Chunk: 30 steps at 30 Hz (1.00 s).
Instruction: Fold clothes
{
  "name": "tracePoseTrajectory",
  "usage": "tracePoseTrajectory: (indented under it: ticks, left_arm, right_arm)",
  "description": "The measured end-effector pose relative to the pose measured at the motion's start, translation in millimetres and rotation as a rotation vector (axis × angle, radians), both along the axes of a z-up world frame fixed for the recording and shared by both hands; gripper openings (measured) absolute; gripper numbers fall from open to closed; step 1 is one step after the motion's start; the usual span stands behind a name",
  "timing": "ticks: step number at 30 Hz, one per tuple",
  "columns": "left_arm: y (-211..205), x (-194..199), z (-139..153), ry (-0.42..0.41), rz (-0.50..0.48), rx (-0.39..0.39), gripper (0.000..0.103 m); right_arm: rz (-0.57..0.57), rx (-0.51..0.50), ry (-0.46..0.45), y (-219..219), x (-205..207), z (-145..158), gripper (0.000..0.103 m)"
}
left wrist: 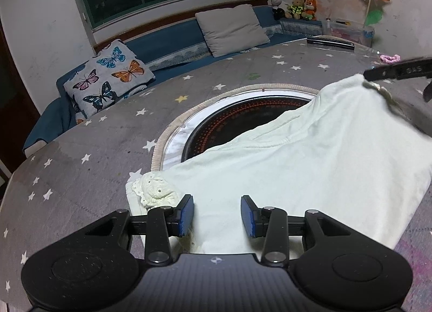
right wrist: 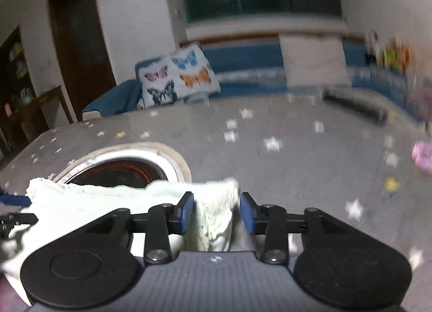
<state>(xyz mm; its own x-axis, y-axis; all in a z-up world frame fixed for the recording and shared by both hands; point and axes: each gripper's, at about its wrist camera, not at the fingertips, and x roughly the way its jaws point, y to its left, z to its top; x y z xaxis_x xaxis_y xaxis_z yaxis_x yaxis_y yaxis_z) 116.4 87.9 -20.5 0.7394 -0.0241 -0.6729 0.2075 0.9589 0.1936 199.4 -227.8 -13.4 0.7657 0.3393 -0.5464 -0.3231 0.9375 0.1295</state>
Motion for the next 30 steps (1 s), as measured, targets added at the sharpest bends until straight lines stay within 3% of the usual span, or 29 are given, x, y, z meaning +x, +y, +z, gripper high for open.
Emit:
tracePoseTrajectory:
  ticks: [4, 11, 19, 23, 30]
  left_arm:
    - [0, 1, 2, -0.006, 0.010, -0.008, 0.042]
    - [13, 6, -1, 0.004, 0.050, -0.007, 0.042]
    - [32, 15, -5, 0.015, 0.115, -0.061, 0.042]
    - [35, 15, -6, 0.011, 0.125, -0.064, 0.042]
    - [40, 16, -4, 0.002, 0.154, -0.067, 0.043]
  right_arm:
    - [0.094, -0.070, -0.082, 25, -13, 13, 0.037]
    - [0.143, -0.138, 0.039, 51, 9, -21, 0.034]
    - [0.158, -0.143, 0.013, 54, 8, -10, 0.034]
    - [0.148, -0.173, 0.051, 59, 23, -22, 0.033]
    - [0.148, -0.181, 0.044, 65, 19, -16, 0.034]
